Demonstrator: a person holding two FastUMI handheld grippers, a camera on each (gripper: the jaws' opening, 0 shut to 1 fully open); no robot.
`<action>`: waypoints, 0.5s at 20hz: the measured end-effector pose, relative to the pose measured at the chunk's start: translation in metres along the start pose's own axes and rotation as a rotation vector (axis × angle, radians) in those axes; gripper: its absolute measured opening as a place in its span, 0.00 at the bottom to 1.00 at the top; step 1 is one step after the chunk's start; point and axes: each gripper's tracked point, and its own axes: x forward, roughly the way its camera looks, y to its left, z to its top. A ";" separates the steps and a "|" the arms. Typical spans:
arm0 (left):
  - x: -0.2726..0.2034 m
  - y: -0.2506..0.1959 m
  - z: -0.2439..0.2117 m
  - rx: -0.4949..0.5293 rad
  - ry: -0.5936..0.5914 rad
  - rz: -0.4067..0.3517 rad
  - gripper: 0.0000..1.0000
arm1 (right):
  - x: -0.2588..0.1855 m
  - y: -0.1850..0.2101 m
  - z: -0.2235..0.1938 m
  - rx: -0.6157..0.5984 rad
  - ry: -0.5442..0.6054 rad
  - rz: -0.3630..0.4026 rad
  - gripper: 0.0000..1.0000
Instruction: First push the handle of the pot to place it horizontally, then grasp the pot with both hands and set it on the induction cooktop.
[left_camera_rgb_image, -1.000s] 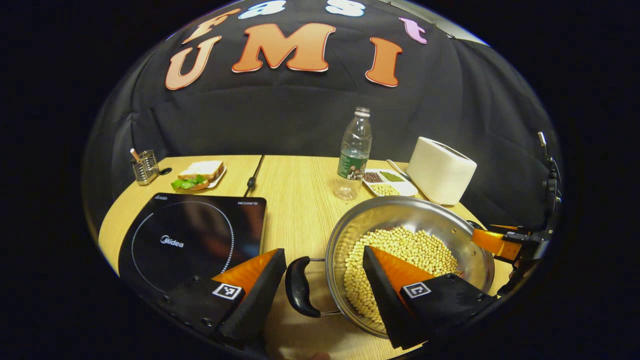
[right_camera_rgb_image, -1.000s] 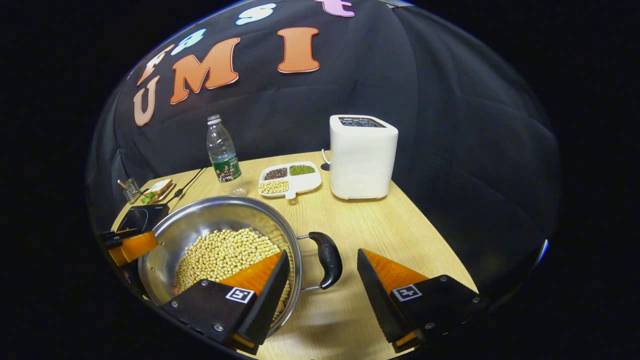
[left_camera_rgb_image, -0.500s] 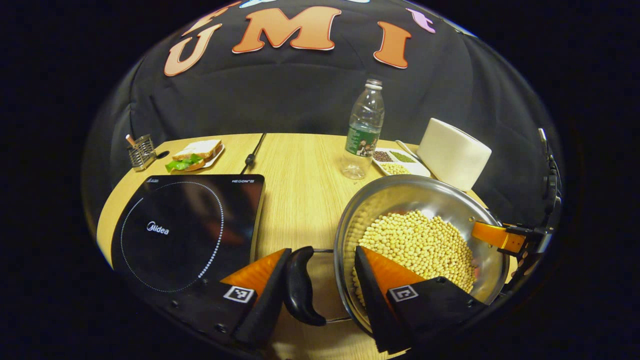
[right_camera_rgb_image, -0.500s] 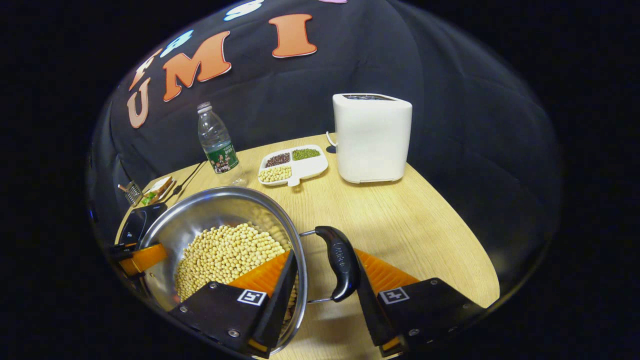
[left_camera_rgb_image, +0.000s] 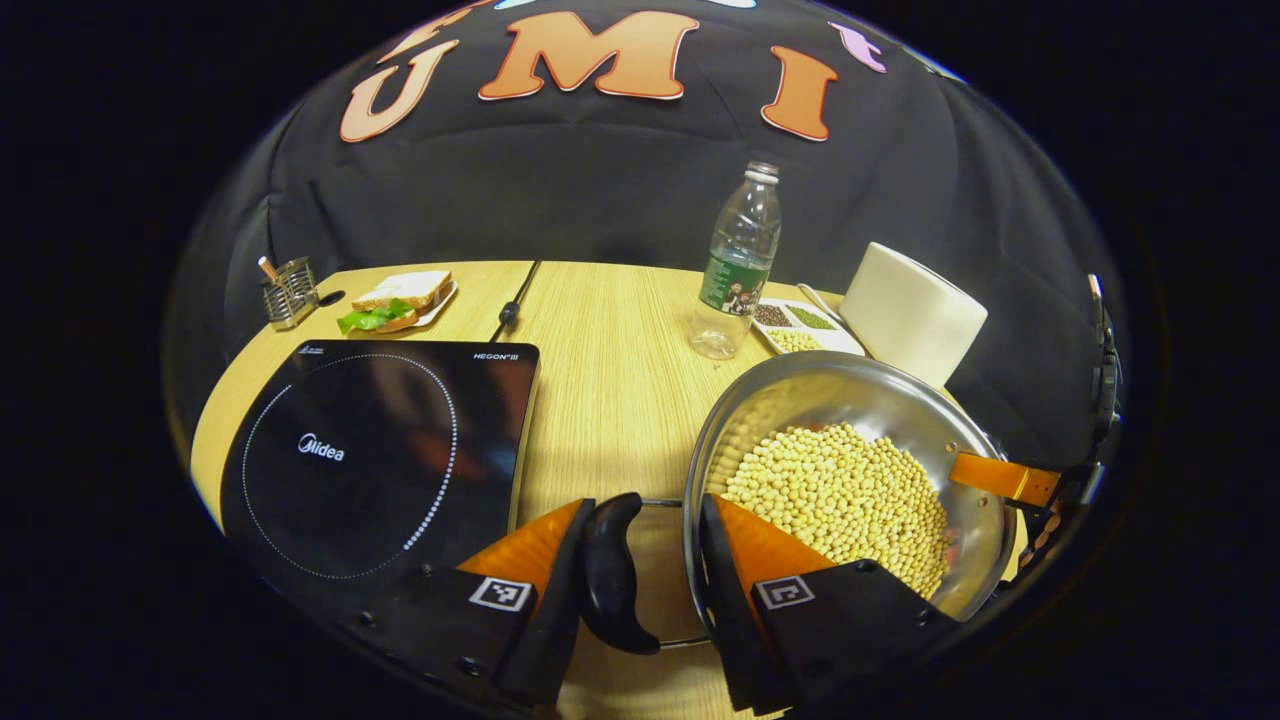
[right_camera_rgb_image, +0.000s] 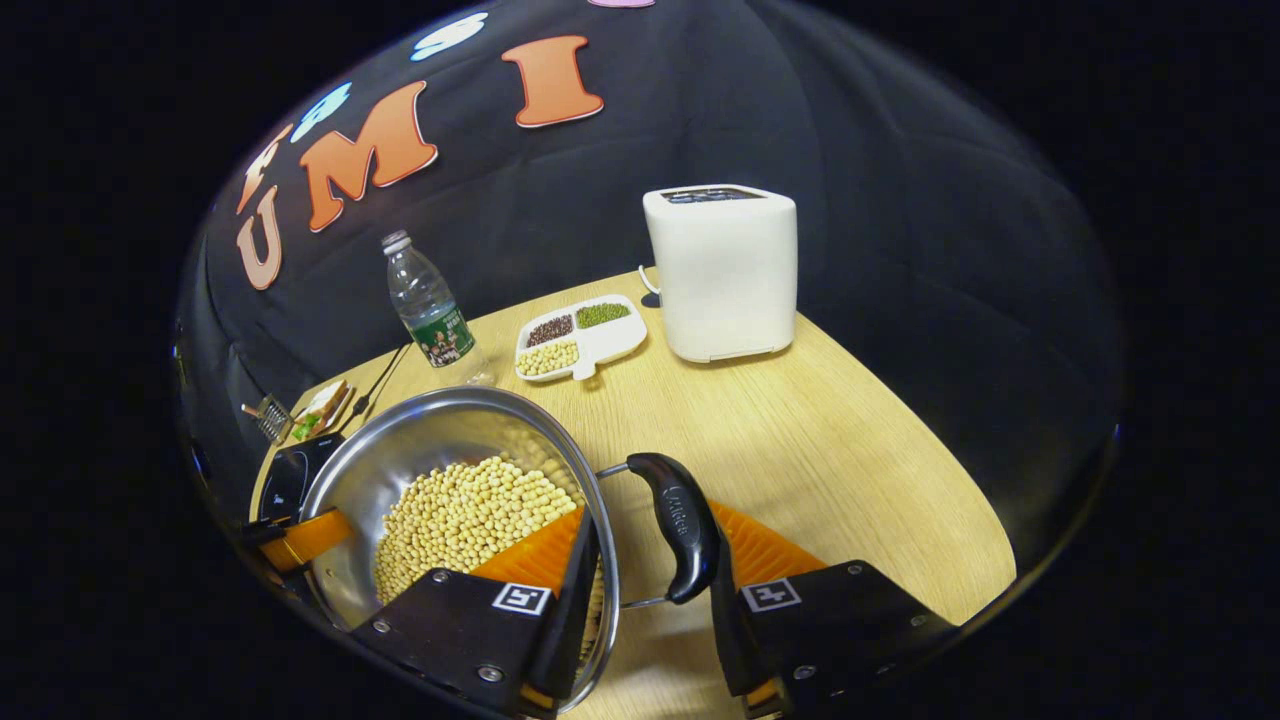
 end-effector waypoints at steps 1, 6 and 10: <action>-0.003 0.001 0.003 -0.003 -0.005 -0.003 0.65 | -0.005 0.001 0.002 0.002 -0.005 0.000 0.55; -0.027 0.007 0.017 -0.010 -0.031 -0.013 0.65 | -0.028 0.011 0.013 0.007 -0.025 0.004 0.55; -0.049 0.016 0.030 -0.026 -0.056 -0.014 0.67 | -0.048 0.030 0.024 0.002 -0.055 0.015 0.55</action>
